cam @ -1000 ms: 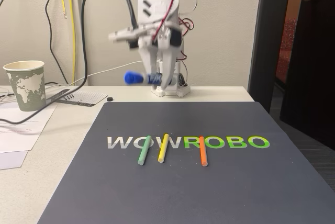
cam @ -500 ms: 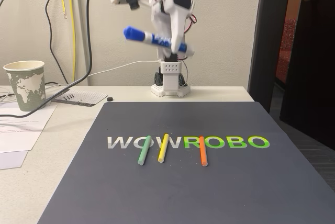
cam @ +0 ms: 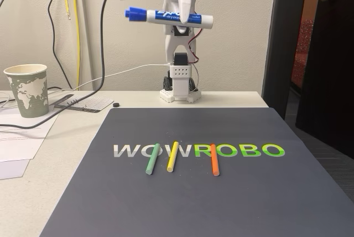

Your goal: Pick up the blue marker.

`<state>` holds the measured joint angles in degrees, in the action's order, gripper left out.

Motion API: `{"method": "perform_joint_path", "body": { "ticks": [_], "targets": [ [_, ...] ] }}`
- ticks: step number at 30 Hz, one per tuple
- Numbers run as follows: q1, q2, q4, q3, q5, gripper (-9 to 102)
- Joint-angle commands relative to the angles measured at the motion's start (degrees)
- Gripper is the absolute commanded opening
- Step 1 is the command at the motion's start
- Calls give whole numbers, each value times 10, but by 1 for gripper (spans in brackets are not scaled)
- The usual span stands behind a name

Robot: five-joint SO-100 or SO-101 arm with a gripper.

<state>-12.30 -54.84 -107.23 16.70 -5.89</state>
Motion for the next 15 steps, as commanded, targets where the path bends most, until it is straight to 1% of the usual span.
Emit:
{"method": "perform_joint_path", "body": {
  "ticks": [1, 8, 11, 15],
  "targets": [
    [5, -29, -72, 18, 20, 1],
    [8, -22, -59, 18, 28, 1],
    [13, -5, -49, 18, 17, 1],
    [17, 17, -20, 18, 8, 1]
  ]
}}
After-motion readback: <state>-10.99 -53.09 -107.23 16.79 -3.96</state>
